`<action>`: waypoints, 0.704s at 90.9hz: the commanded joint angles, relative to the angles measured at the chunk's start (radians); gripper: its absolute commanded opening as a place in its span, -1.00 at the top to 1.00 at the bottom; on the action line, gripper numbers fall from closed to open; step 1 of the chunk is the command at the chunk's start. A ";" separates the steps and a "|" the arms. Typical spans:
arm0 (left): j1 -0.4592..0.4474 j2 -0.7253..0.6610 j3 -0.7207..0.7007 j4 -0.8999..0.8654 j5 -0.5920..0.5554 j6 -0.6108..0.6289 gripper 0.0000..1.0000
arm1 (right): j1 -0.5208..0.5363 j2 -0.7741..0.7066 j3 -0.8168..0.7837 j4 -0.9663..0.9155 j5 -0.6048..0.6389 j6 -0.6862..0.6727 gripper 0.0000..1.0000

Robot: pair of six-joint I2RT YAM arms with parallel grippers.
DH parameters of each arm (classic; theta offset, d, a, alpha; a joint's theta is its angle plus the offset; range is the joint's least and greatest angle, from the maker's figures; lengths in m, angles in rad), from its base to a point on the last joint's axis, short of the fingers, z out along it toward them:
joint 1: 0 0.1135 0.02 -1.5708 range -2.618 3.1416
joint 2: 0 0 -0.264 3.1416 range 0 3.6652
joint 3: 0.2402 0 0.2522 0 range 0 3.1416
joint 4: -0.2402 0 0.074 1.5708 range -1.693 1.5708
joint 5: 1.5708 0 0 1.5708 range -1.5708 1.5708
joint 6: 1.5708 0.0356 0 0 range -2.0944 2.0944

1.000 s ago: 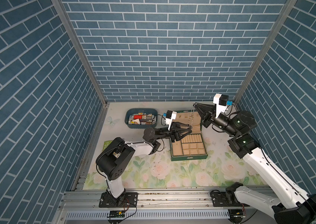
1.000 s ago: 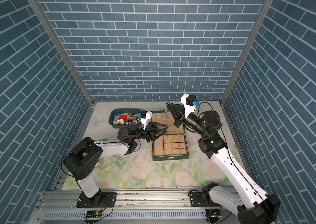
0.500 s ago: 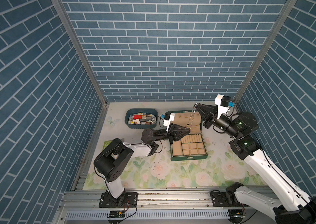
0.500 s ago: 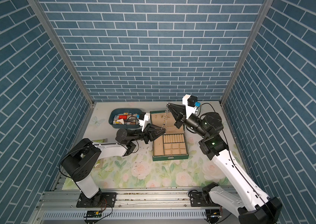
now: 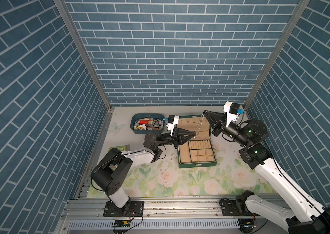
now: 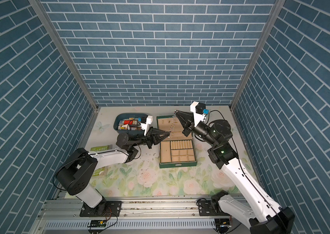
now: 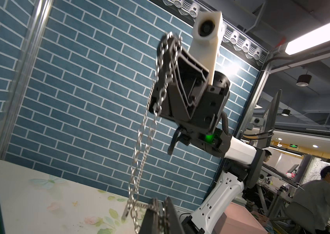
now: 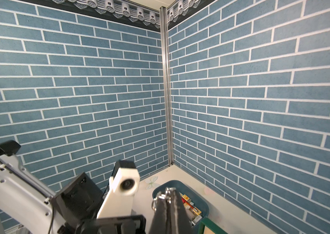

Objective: Put jewelry chain into jewelry box
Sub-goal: Hang the necklace on the jewelry box clasp.

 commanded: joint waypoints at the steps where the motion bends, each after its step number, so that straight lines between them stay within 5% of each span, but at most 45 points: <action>1: 0.030 -0.151 0.027 -0.357 -0.040 0.232 1.00 | 0.006 -0.048 -0.089 0.070 0.025 0.038 1.00; 11: 0.017 -0.276 0.127 -0.865 -0.143 0.572 1.00 | 0.006 -0.085 -0.173 0.097 0.033 0.065 0.37; 25: 0.016 -0.352 0.261 -1.271 -0.239 0.805 1.00 | 0.006 -0.116 -0.244 0.068 0.043 0.068 -0.08; 48: 0.011 -0.363 0.402 -1.565 -0.386 0.958 1.00 | 0.006 -0.144 -0.374 0.082 0.039 0.101 -0.25; 64: 0.010 -0.363 0.437 -1.615 -0.418 0.991 1.00 | 0.014 -0.137 -0.478 0.290 -0.021 0.184 -0.25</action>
